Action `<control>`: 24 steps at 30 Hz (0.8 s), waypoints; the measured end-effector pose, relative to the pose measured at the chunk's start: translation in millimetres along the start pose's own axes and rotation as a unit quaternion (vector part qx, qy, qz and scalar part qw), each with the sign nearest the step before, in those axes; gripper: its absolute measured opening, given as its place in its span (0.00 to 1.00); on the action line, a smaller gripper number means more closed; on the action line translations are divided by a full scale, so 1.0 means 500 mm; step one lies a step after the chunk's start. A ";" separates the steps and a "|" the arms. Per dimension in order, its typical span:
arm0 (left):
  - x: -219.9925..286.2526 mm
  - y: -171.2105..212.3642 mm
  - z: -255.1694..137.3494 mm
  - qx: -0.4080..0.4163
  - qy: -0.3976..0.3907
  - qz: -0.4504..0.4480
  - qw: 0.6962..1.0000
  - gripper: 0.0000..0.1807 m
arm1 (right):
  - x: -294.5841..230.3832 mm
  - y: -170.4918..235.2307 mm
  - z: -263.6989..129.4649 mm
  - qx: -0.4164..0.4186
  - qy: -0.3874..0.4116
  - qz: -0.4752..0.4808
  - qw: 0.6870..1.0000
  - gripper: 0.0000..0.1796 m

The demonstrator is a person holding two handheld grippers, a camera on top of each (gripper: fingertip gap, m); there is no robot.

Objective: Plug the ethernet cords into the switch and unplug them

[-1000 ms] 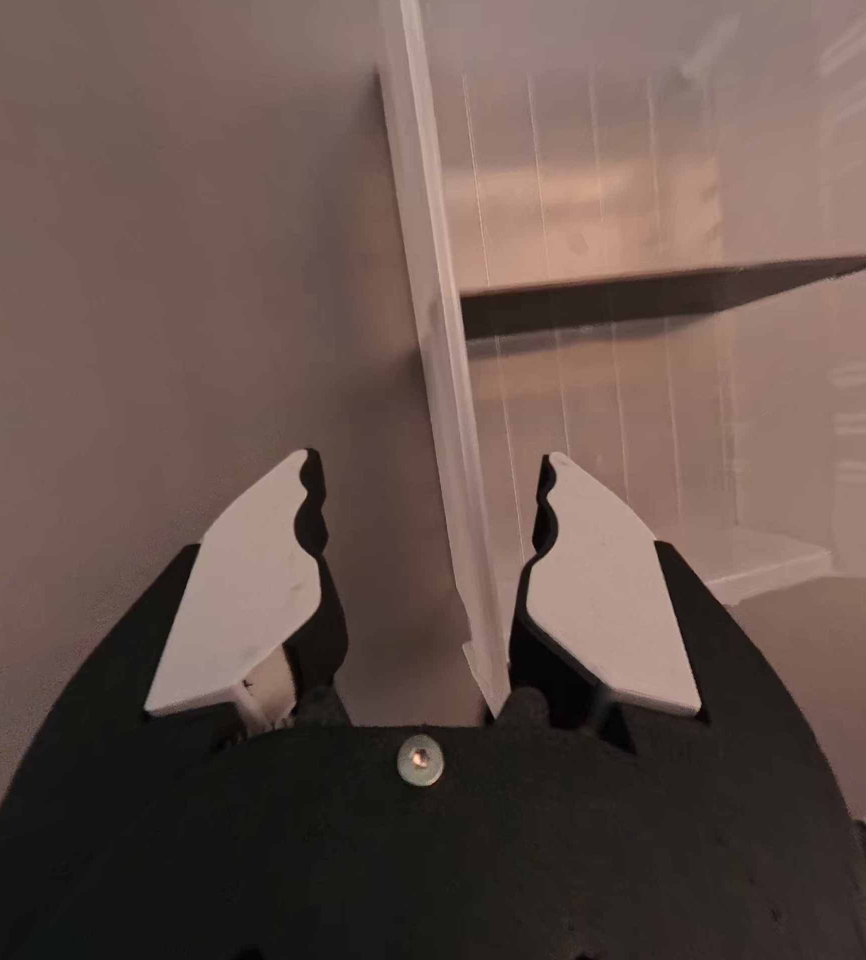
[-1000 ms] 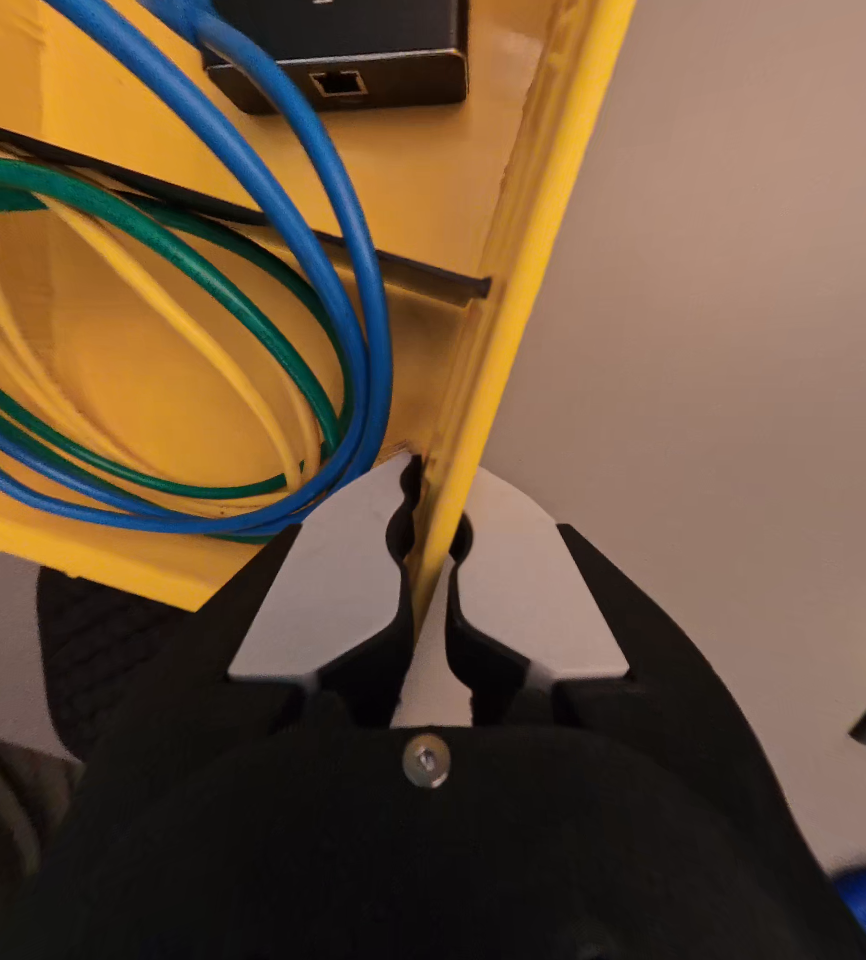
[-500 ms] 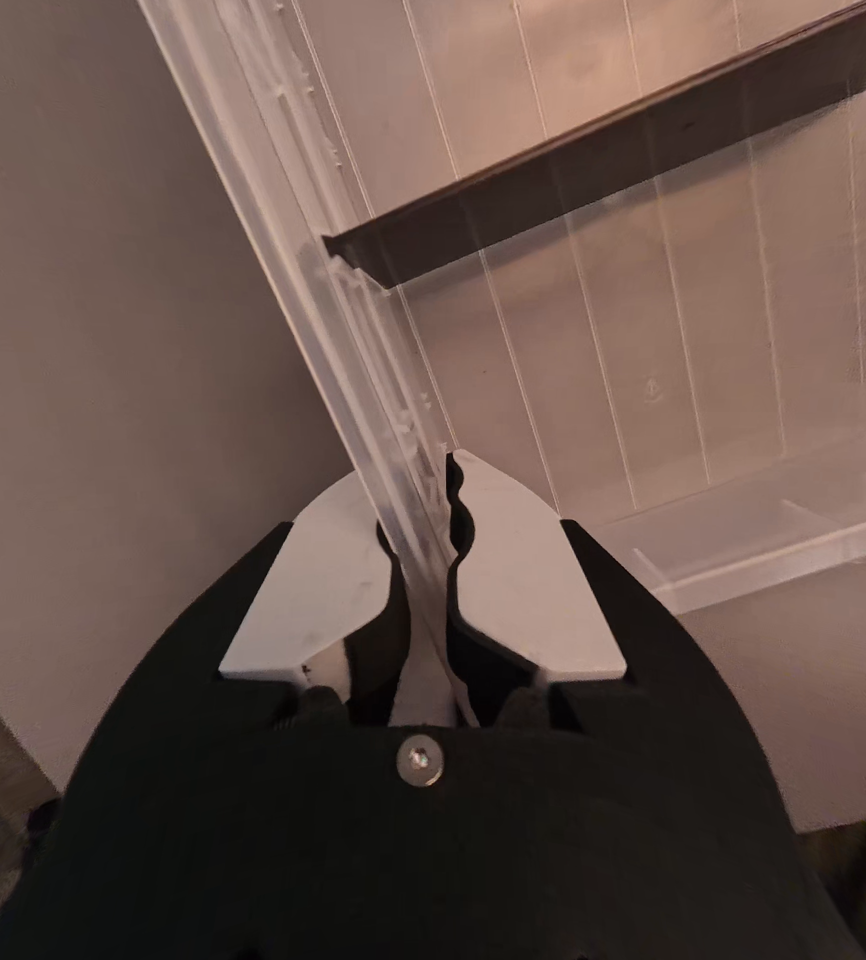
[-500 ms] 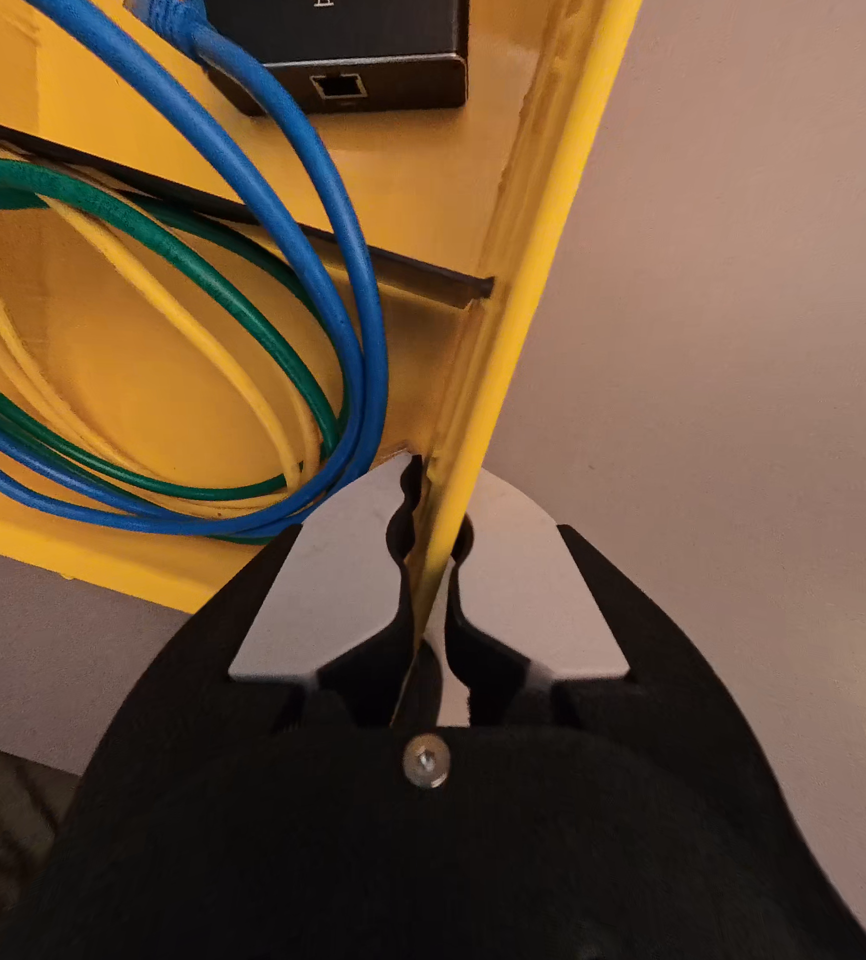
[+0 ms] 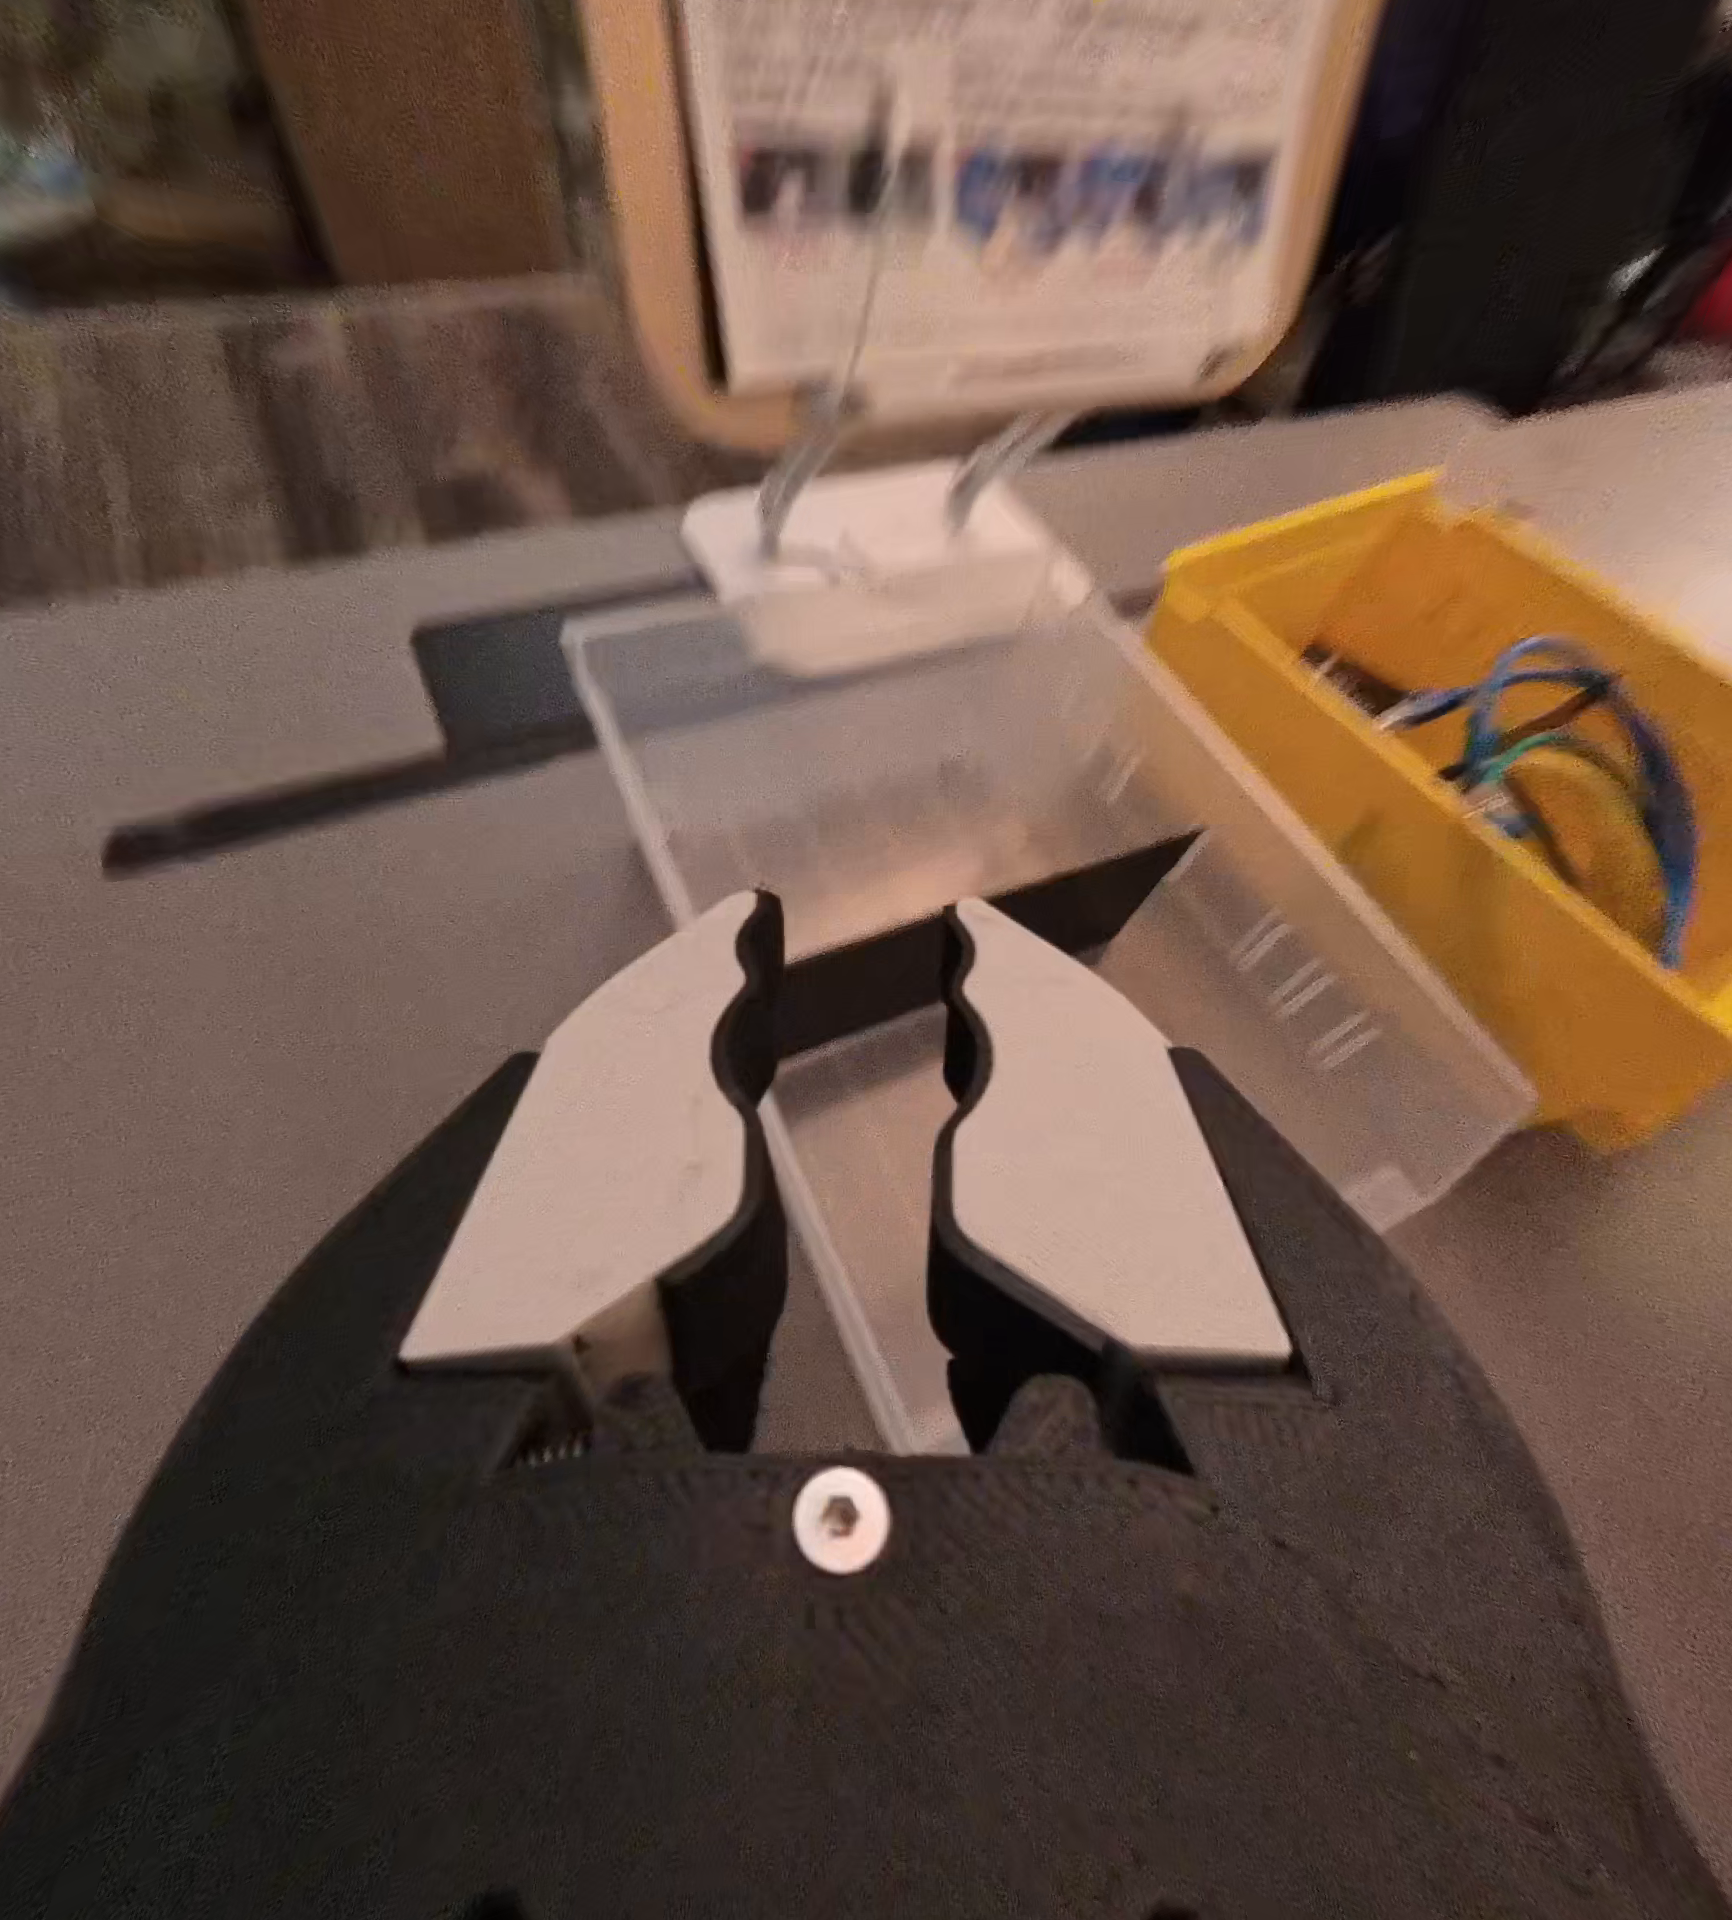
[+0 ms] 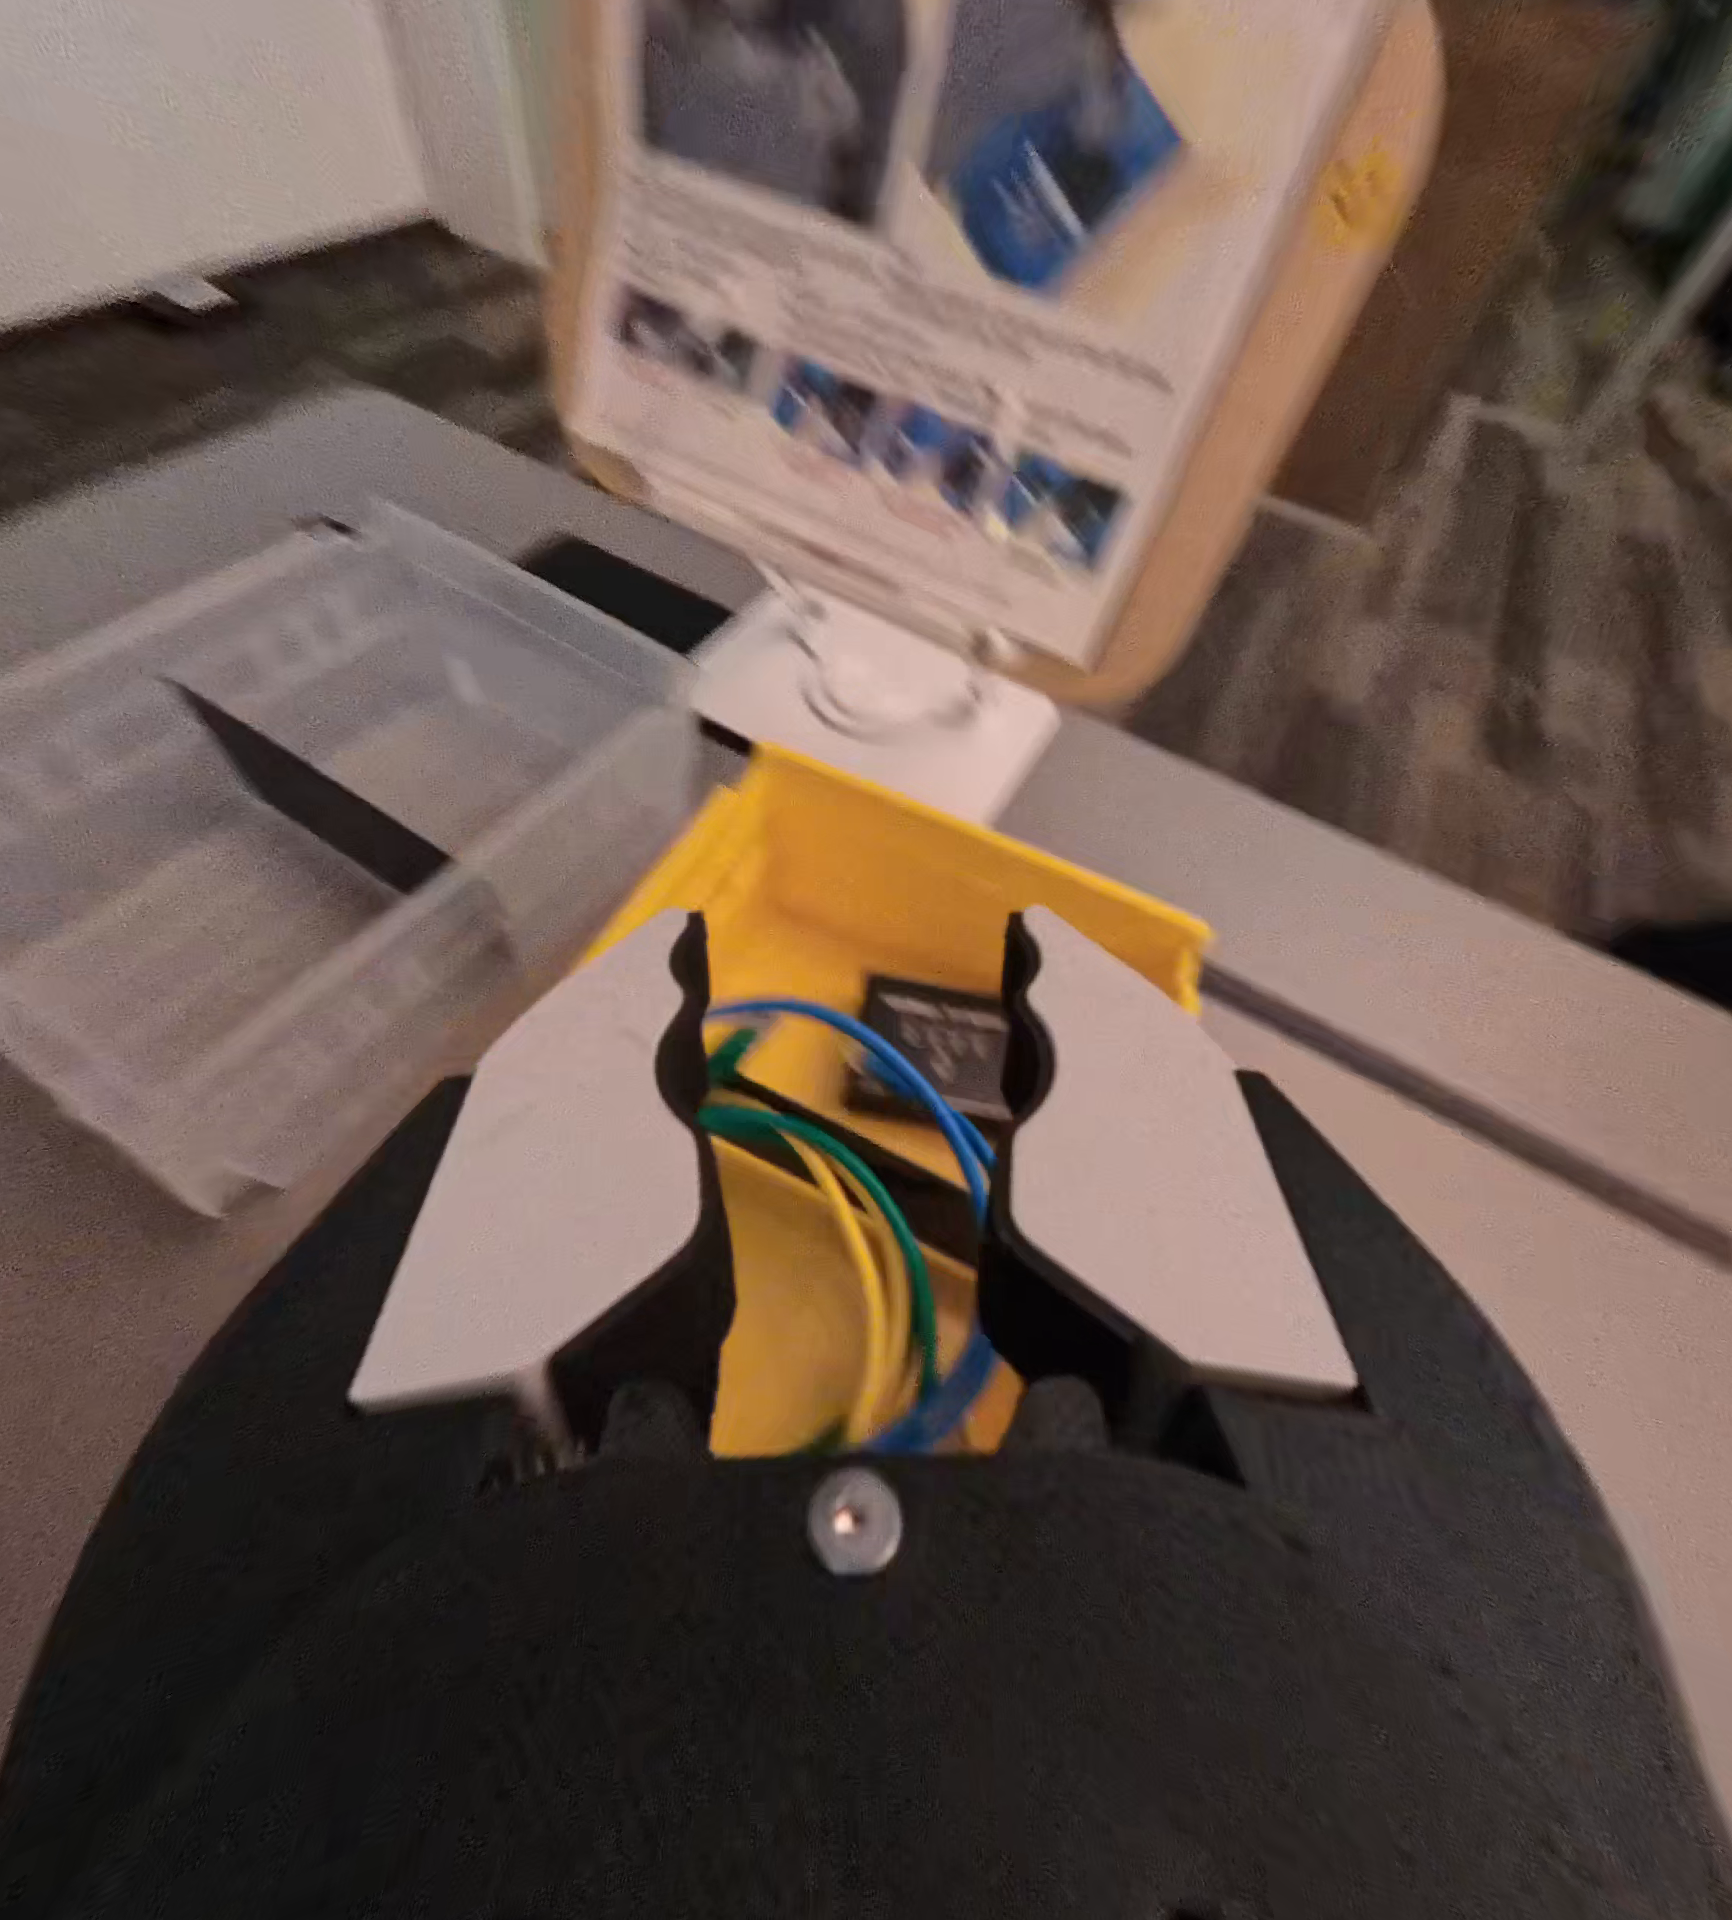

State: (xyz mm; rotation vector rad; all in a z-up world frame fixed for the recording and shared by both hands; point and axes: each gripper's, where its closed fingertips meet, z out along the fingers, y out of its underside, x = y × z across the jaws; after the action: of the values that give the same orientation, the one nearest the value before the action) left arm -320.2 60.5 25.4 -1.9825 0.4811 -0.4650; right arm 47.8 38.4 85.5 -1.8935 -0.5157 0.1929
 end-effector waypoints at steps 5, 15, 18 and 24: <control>0.125 -0.268 -0.140 0.226 0.197 0.087 0.950 0.00 | -0.186 -0.257 -0.071 0.227 -0.225 -0.003 0.948 0.15; 0.204 -0.467 -0.267 0.287 0.338 0.143 0.885 0.11 | -0.222 -0.376 -0.114 0.270 -0.392 0.050 0.878 0.04; 0.206 -0.458 -0.289 0.292 0.339 0.172 0.878 0.00 | -0.246 -0.340 -0.081 0.220 -0.398 0.050 0.889 0.00; 0.212 -0.393 -0.276 0.256 0.329 0.199 0.887 0.00 | -0.346 -0.133 0.079 -0.025 -0.357 0.088 0.930 0.00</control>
State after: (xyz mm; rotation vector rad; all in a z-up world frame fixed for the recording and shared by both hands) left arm -275.3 -14.8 272.5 -1.1392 1.0436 -0.8972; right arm -138.5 15.4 112.8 -1.8859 -0.8358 1.0196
